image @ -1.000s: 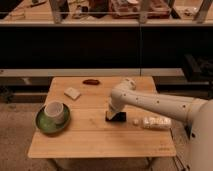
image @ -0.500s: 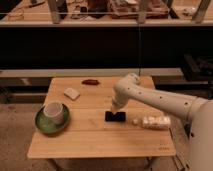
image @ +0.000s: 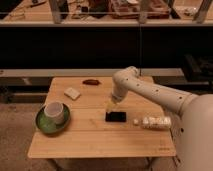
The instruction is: Place the eraser on the white sponge
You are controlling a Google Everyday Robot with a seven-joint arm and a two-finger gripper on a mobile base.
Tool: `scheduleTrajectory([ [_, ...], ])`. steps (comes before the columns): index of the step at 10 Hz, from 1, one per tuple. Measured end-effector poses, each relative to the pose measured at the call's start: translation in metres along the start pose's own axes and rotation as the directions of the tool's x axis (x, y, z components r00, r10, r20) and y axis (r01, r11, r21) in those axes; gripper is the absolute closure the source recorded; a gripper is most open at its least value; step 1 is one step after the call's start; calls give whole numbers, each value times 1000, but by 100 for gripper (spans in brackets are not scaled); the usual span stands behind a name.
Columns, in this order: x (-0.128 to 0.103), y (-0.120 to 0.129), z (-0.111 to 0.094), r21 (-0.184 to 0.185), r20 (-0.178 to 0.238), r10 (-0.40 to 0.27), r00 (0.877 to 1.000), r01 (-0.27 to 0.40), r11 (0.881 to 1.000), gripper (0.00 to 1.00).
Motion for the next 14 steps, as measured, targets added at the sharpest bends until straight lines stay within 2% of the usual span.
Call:
scheduleTrajectory([
  [3,-32,-37,14,11,9,-118,993,118,993,20],
  [6,-56,-68,36,-4,50,-209,977,209,978,20],
  [10,-55,-54,48,-46,5,-204,979,204,978,20],
  [12,-51,-43,39,-77,-30,-190,981,187,979,20],
  [14,-46,-35,33,-93,-40,-177,983,172,981,20],
])
